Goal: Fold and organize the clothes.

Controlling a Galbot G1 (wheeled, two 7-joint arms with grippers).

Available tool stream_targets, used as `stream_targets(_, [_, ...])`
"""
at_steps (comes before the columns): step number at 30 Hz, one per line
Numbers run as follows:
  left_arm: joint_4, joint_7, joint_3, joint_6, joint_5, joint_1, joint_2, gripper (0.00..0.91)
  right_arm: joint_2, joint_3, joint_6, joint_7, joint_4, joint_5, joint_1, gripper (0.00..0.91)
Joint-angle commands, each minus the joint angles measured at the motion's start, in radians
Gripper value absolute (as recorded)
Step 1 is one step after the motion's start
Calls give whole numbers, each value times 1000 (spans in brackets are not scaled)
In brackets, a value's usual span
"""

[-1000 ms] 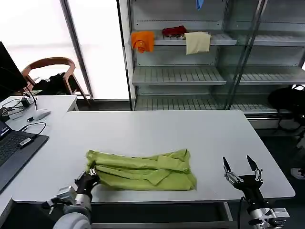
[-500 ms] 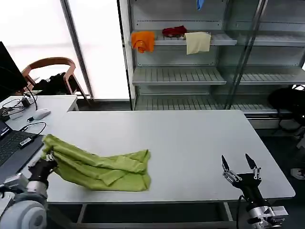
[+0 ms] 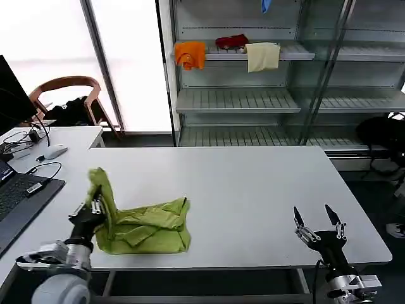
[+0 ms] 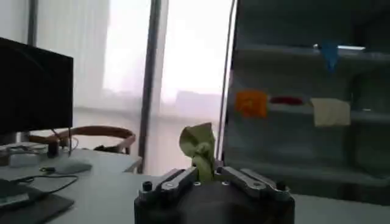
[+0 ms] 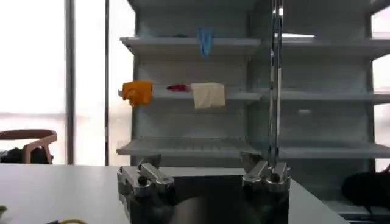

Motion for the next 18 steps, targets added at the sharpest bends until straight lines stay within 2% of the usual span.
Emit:
stream_targets(1, [37,73,321,-171,272,3,-68,0,5,-4,0,1,-8,-3,2,907])
stream_targets(16, [223,87,382,-179,386,-57,-89,20,4,-8,14,-2,-12,-14,4,907])
stream_targets(18, [231,80,382,-163,385,-74,-95,60,4,-10,13,-3,-10,-15,5,907])
